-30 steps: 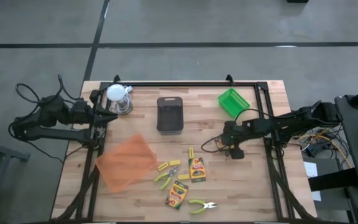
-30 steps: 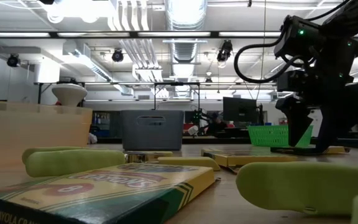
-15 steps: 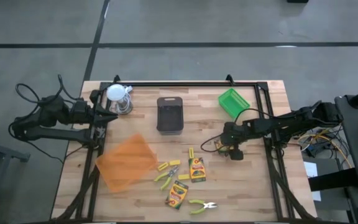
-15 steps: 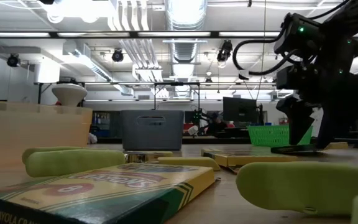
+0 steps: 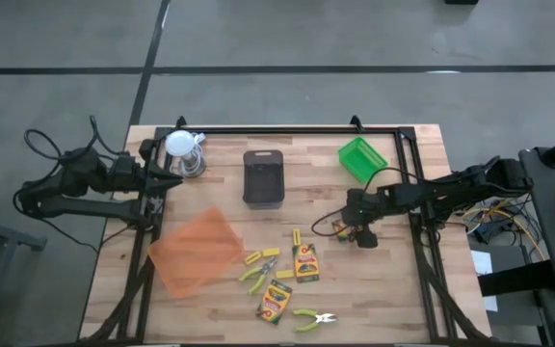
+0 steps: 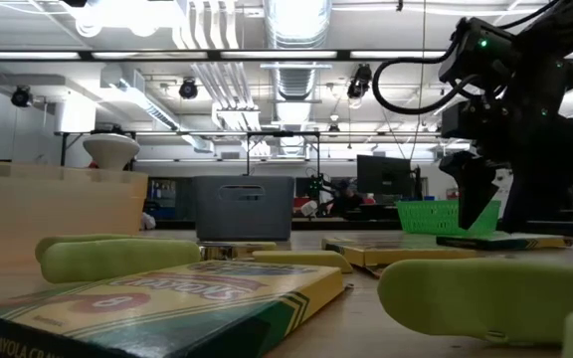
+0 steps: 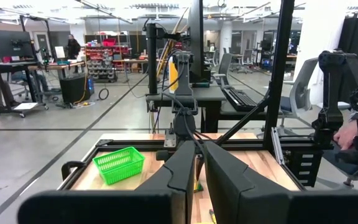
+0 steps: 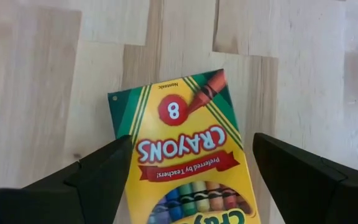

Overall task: Pick & Place School Supplies
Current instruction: Put the pack of crayons into the orange bin

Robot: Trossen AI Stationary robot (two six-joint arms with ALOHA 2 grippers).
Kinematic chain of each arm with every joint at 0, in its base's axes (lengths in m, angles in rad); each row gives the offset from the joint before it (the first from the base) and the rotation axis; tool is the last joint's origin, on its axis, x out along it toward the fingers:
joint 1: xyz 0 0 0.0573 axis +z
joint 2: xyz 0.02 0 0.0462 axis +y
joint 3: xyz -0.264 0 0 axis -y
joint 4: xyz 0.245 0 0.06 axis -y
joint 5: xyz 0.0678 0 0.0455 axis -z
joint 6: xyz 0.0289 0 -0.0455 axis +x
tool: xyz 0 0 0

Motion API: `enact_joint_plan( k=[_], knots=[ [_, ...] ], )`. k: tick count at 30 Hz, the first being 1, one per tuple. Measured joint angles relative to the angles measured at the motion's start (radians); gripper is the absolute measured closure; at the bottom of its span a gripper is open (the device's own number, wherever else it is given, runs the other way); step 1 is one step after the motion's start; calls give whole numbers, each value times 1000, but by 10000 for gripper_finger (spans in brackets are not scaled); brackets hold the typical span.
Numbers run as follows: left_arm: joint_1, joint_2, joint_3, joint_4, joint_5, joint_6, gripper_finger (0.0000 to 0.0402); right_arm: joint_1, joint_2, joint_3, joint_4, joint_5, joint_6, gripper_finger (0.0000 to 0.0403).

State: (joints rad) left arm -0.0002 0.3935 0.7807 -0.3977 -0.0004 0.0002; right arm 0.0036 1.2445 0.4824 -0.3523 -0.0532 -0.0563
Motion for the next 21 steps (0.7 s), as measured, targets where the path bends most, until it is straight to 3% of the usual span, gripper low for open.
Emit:
enact_joint_plan(
  k=[8,14,21],
  knots=[
    [0,0,0,0,0,0,358,0,-31,0,2,0,11,76],
    [0,0,0,0,0,0,358,0,-34,0,-4,29,118,76],
    [0,0,0,0,0,0,358,1,-40,0,-4,-42,160,76]
  ],
)
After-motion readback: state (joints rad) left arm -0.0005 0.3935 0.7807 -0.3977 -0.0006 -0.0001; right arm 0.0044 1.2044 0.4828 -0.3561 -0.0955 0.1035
